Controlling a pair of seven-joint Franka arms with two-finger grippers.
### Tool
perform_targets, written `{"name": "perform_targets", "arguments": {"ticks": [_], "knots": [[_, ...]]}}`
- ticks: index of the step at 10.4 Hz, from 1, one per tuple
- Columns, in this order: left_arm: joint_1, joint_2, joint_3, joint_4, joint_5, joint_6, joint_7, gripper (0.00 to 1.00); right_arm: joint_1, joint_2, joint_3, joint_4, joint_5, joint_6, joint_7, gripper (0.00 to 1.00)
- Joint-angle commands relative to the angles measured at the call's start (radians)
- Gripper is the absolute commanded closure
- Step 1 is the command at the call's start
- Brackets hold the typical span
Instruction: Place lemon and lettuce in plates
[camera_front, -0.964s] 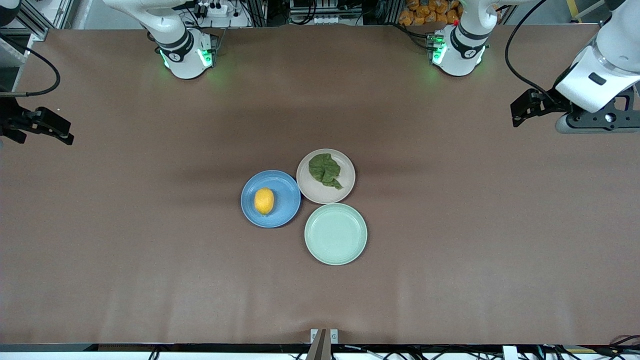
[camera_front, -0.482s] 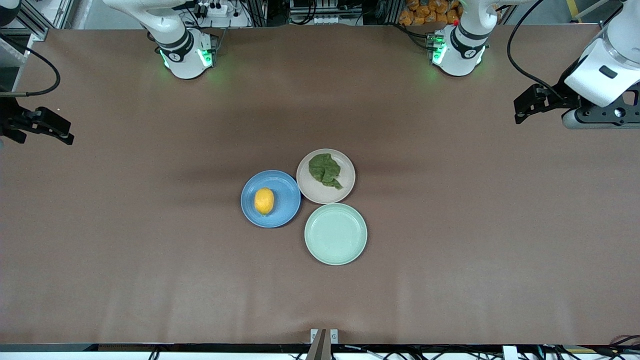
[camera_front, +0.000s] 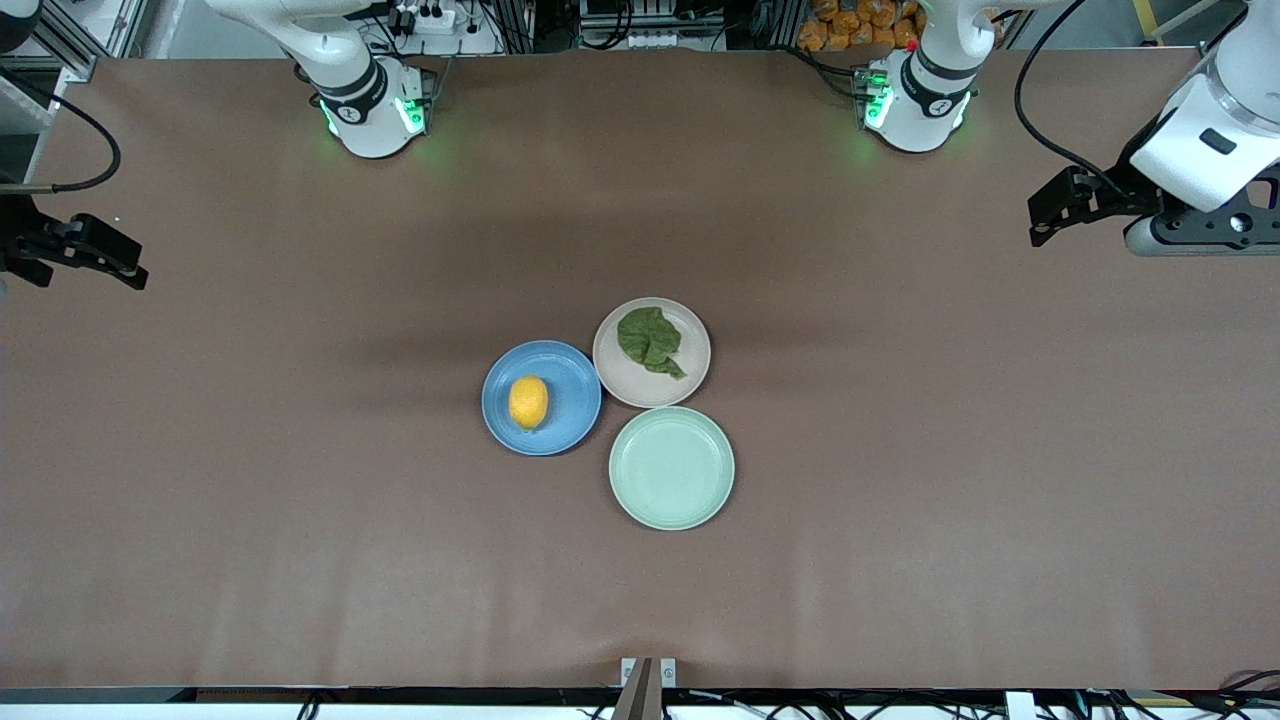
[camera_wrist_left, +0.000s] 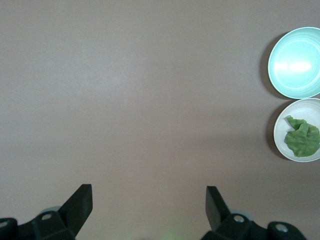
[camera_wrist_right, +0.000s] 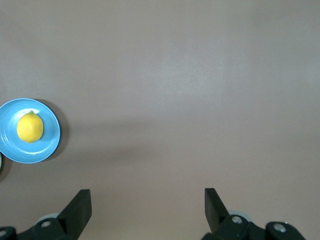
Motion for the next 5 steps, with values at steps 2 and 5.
{"name": "perform_targets", "arguments": {"ticks": [2,5], "knots": [[-0.001,0.003,-0.003,0.013,-0.023,-0.017,0.029,0.0,-0.001,-0.002,0.0,0.006,0.01,-0.011,-0.01,0.0],[-0.003,0.003,-0.003,0.013,-0.025,-0.017,0.028,0.0,-0.001,0.0,0.0,0.006,0.01,-0.011,-0.01,0.0]]}}
